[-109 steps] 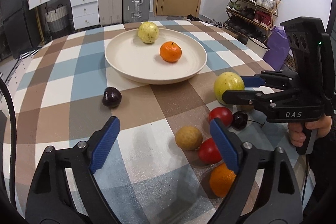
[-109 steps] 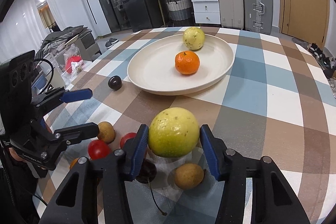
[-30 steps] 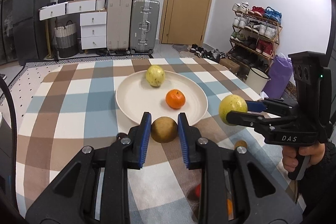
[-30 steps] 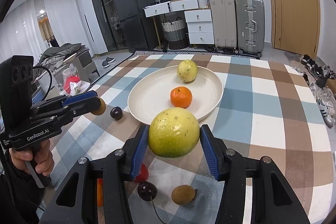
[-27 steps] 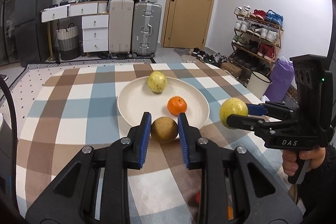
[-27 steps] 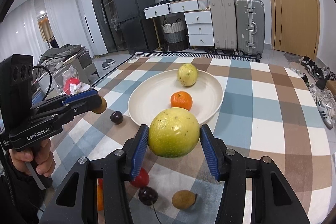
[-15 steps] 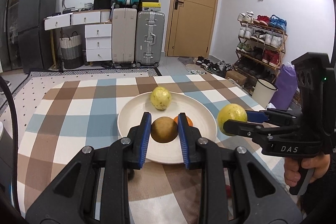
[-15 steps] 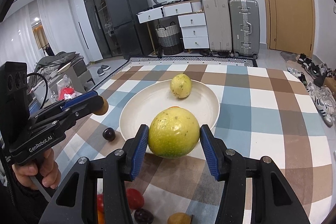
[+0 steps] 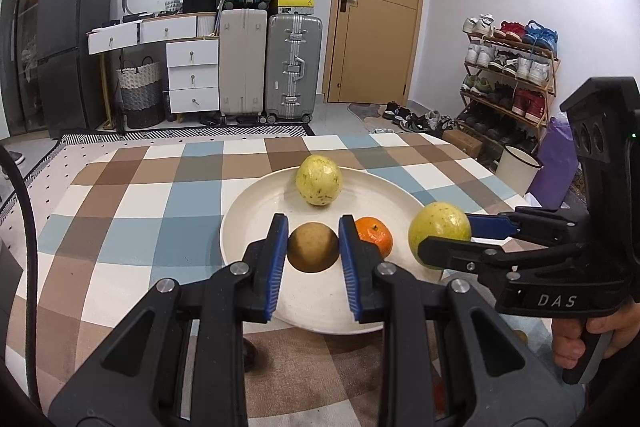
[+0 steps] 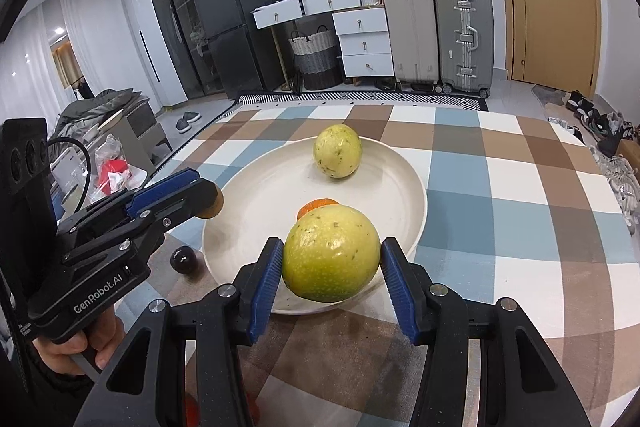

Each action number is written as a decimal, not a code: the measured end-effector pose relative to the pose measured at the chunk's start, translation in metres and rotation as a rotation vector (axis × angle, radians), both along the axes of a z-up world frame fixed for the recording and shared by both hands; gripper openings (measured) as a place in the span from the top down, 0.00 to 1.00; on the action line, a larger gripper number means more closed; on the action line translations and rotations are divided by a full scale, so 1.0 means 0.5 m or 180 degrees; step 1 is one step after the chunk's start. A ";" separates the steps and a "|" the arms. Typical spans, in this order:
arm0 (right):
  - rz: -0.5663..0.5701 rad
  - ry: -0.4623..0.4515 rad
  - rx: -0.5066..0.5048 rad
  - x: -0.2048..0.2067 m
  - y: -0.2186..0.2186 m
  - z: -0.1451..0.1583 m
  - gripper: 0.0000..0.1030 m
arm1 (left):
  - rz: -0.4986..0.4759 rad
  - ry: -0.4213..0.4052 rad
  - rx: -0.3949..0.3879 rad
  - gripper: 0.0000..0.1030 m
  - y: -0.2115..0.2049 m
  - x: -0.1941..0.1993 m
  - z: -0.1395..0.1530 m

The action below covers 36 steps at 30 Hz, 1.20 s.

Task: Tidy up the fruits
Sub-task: 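Carry pomelo and kiwi into the white plate and open both grippers, then withdraw both open grippers from the plate toward the remaining fruits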

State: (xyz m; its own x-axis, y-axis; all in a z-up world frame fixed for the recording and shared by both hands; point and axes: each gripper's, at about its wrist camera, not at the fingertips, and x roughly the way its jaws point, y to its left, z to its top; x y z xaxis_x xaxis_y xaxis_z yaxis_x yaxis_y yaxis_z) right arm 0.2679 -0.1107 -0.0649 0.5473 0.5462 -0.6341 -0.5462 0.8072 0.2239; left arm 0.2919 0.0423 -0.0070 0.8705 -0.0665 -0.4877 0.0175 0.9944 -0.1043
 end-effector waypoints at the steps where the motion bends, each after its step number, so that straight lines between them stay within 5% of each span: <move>1: 0.0002 0.0006 -0.0005 0.002 0.002 -0.003 0.51 | 0.0002 0.0022 -0.0003 0.78 0.001 0.003 -0.003; 18: 0.0024 0.0076 -0.0121 0.020 0.033 -0.035 0.50 | 0.0040 0.0043 -0.0031 0.77 0.009 0.012 -0.015; 21: 0.0038 0.0028 -0.0059 0.014 0.028 -0.025 0.49 | 0.0066 0.0054 -0.0063 0.64 0.013 0.009 -0.018; 27: -0.0038 -0.0024 -0.0002 0.007 0.004 -0.016 0.19 | 0.0191 -0.0015 -0.0116 0.17 0.025 -0.014 -0.014; 31: -0.0156 -0.0058 -0.0011 0.002 -0.015 -0.014 0.06 | 0.0311 0.0025 -0.0116 0.02 0.036 -0.031 -0.013; 36: -0.0202 -0.0082 0.0030 -0.003 -0.029 -0.009 0.01 | 0.0404 -0.0043 -0.0067 0.01 0.040 -0.056 -0.005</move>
State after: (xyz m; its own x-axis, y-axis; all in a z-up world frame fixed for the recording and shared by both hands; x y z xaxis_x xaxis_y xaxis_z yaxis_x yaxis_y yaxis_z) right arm 0.2664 -0.1251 -0.0696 0.5970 0.5158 -0.6144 -0.4997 0.8383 0.2183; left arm 0.2639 0.0623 -0.0097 0.8791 0.0344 -0.4754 -0.1066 0.9863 -0.1258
